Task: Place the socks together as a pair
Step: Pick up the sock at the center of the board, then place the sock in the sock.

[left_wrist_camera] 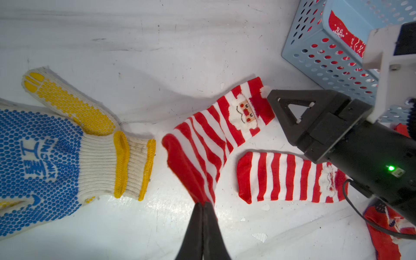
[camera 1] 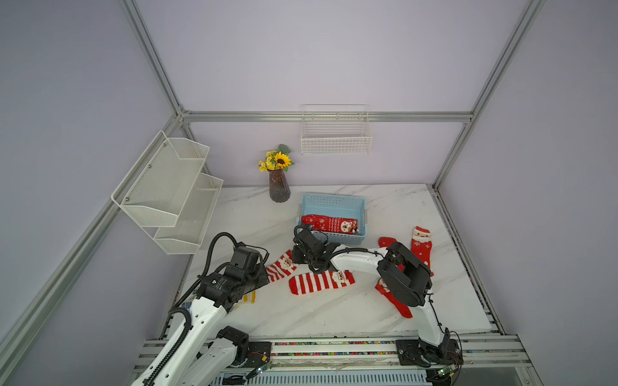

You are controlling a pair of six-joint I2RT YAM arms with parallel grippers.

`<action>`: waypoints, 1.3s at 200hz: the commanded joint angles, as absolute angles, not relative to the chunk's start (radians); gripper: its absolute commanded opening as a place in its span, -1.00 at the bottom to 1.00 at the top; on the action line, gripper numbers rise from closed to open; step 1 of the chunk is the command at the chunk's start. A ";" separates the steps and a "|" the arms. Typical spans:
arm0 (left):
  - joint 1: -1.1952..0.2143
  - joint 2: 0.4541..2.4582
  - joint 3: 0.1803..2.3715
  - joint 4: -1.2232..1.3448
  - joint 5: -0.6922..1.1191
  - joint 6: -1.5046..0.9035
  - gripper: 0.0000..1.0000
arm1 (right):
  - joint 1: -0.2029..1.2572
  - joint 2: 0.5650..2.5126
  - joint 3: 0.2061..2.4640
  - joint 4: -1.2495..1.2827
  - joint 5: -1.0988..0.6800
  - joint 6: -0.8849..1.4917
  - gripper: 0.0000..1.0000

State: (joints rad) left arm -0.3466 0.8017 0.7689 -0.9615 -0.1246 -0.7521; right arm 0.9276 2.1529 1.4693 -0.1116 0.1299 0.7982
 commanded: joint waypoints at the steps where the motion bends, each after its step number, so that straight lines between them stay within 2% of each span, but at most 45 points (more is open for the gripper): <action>1: -0.336 0.788 0.825 -0.979 -0.144 -0.734 -1.00 | 0.928 2.203 1.490 -0.114 0.087 0.809 -0.21; 26: -0.334 0.796 0.825 -0.979 -0.141 -0.735 -1.00 | 0.927 2.238 1.525 -0.122 0.067 0.820 -0.24; 41: -0.334 0.794 0.826 -0.979 -0.145 -0.733 -1.00 | 0.927 2.245 1.533 -0.125 0.062 0.822 -0.33; 56: -0.332 0.788 0.825 -0.980 -0.144 -0.732 -1.00 | 0.927 2.231 1.519 -0.118 0.072 0.823 -0.55; 74: -0.332 0.787 0.827 -0.979 -0.153 -0.725 -1.00 | 0.927 2.207 1.514 -0.109 0.072 0.824 -1.00; 113: -0.331 0.795 0.864 -0.998 -0.156 -0.701 -1.00 | 0.927 2.098 1.492 -0.100 0.097 0.794 -1.00; 150: -0.331 0.761 0.895 -1.005 -0.135 -0.676 -1.00 | 0.927 1.866 1.335 -0.075 0.163 0.765 -1.00; 190: -0.331 0.779 0.874 -0.927 0.075 -0.635 -1.00 | 0.927 1.592 1.126 -0.120 0.237 0.762 -1.00; 228: -0.339 0.801 0.748 -0.716 0.274 -0.690 -1.00 | 0.923 1.344 0.928 -0.172 0.363 0.795 -1.00; 260: -0.367 0.850 0.658 -0.601 0.289 -0.730 -1.00 | 0.904 1.209 0.777 -0.169 0.413 0.821 -1.00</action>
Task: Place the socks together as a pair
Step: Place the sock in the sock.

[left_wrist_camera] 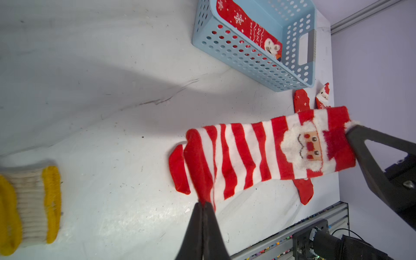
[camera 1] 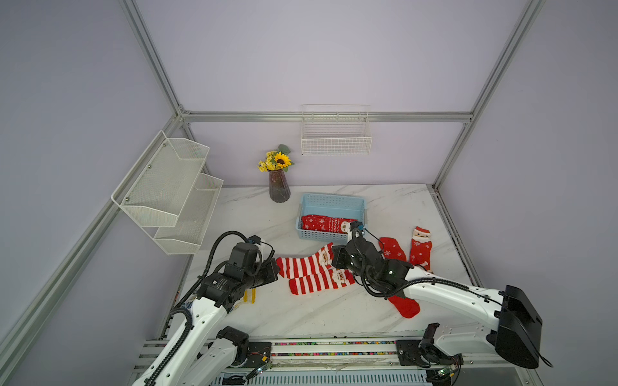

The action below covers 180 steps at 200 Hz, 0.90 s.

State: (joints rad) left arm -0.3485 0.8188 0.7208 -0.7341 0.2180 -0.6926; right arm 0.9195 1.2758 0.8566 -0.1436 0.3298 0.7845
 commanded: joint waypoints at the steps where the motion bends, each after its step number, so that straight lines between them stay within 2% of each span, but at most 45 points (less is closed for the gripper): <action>1: -0.368 0.852 0.657 -0.599 0.289 -0.730 -1.00 | 0.903 1.206 0.773 -0.169 0.412 0.821 -1.00; 59: -0.445 1.006 0.571 -0.427 0.274 -0.784 -1.00 | 0.878 1.159 0.654 -0.156 0.424 0.842 -1.00; 95: -0.494 1.071 0.557 -0.383 0.194 -0.784 -1.00 | 0.875 1.182 0.582 -0.090 0.402 0.854 -1.00; 180: -0.504 1.058 0.480 -0.353 0.134 -0.843 -1.00 | 0.875 1.237 0.545 0.009 0.400 0.858 -1.00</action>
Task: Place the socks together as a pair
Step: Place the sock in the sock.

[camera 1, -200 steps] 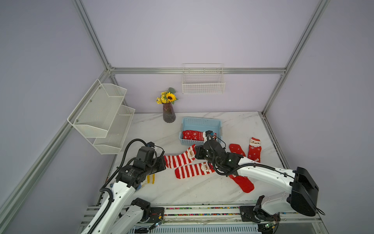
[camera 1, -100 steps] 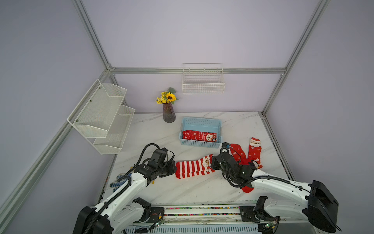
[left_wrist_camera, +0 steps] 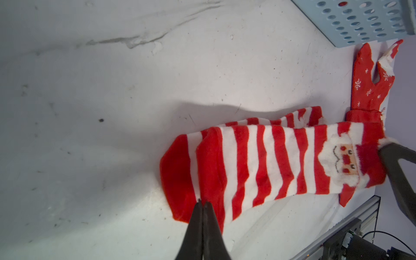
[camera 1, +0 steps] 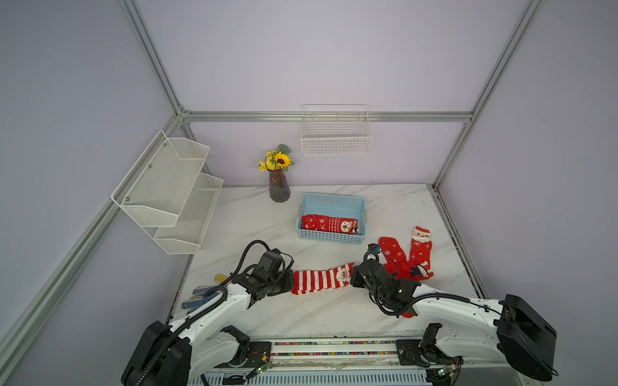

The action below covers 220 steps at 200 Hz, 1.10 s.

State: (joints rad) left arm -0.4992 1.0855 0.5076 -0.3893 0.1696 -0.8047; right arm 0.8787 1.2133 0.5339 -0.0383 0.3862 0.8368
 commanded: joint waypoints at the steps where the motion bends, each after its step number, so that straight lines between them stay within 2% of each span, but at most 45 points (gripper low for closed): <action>1: -0.504 1.057 0.480 -0.351 0.133 -0.844 -1.00 | 0.875 1.238 0.546 0.009 0.400 0.858 -1.00; 84: -0.521 1.045 0.459 -0.294 0.148 -0.882 -1.00 | 0.869 1.334 0.584 0.031 0.424 0.855 -1.00; 142: -0.532 0.927 0.436 -0.299 0.139 -0.895 -1.00 | 0.867 1.329 0.590 0.031 0.449 0.831 -1.00; 208: -0.537 0.946 0.396 -0.292 0.129 -0.922 -1.00 | 0.855 1.438 0.598 0.033 0.425 0.837 -1.00; 220: -0.538 0.955 0.385 -0.281 0.133 -0.927 -0.91 | 0.849 1.443 0.587 0.032 0.409 0.850 -1.00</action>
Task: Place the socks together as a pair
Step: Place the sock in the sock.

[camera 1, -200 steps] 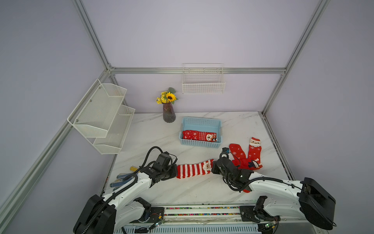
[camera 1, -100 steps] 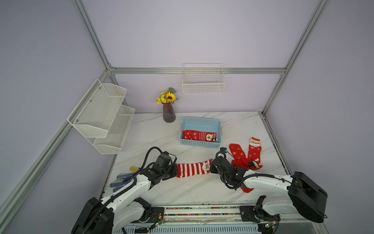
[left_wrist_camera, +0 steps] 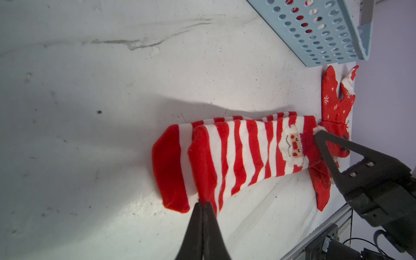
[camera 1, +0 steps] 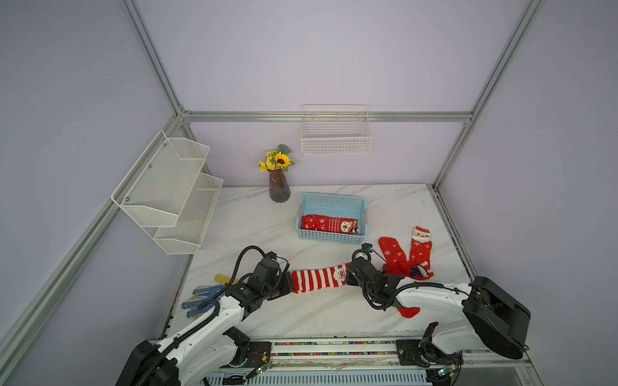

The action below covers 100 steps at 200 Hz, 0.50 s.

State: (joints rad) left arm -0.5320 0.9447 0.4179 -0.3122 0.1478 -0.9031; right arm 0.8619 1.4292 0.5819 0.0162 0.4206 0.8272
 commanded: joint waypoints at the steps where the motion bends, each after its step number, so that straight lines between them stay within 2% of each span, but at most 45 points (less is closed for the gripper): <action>1: -0.538 0.956 0.384 -0.280 0.133 -0.928 -0.89 | 0.847 1.444 0.587 0.032 0.407 0.851 -1.00; 14: -0.538 0.974 0.381 -0.272 0.144 -0.933 -0.59 | 0.836 1.452 0.578 0.031 0.385 0.863 -0.94; 20: -0.538 0.986 0.382 -0.272 0.150 -0.932 -0.40 | 0.831 1.455 0.573 0.031 0.374 0.866 -0.82; 33: -0.538 1.010 0.390 -0.270 0.158 -0.934 0.18 | 0.818 1.459 0.571 0.031 0.350 0.868 -0.43; 38: -0.538 1.019 0.394 -0.270 0.157 -0.933 0.31 | 0.814 1.460 0.570 0.030 0.338 0.869 -0.30; 46: -0.538 1.032 0.400 -0.270 0.154 -0.929 0.36 | 0.802 1.461 0.570 0.029 0.313 0.868 -0.16; 60: -0.538 1.053 0.406 -0.272 0.139 -0.927 0.37 | 0.773 1.462 0.569 0.024 0.261 0.869 -0.10; 100: -0.538 1.103 0.417 -0.267 0.123 -0.927 0.38 | 0.698 1.474 0.578 0.023 0.116 0.841 -0.08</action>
State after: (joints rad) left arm -0.5335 1.0775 0.4038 -0.2848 0.1471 -0.9249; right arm 0.7250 1.4578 0.5789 0.0154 0.2245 0.8494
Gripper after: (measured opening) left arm 0.687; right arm 0.460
